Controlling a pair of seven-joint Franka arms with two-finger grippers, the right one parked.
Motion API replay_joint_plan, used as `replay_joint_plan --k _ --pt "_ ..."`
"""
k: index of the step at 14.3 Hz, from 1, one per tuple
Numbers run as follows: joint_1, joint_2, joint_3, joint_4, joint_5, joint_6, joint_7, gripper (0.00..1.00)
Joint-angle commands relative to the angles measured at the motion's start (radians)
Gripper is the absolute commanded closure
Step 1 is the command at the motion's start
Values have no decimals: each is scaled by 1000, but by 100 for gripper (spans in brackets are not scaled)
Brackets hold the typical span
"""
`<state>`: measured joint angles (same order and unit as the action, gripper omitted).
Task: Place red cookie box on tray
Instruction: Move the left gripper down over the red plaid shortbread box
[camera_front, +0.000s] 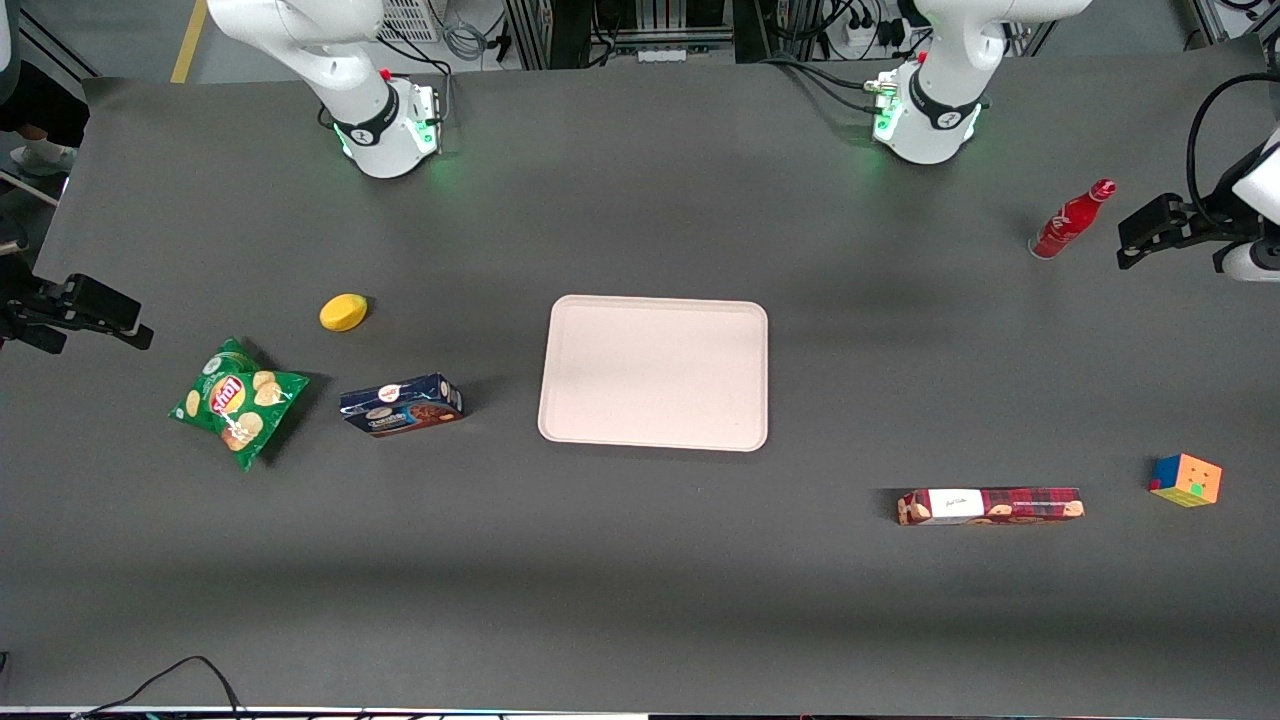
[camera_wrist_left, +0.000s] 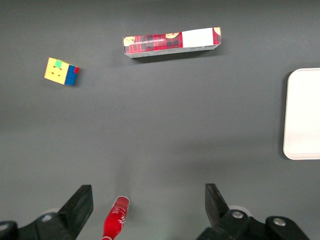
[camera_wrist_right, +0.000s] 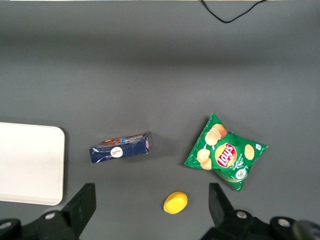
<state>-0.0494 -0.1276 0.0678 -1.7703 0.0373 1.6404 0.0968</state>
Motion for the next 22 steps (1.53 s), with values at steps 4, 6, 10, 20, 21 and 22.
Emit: replay_joint_plan --k 4,6,10,20,21,22 --pt "0 8 0 18 -33 -1 -3 0" --pt "0 11 0 18 -34 5 -3 0" --pt "2 57 7 23 -106 56 -53 0" --pt "-12 344 67 28 -194 335 -389 0" --pt "-20 374 67 31 -195 382 -437 0" --pt "-27 405 67 37 -201 428 -484 0"
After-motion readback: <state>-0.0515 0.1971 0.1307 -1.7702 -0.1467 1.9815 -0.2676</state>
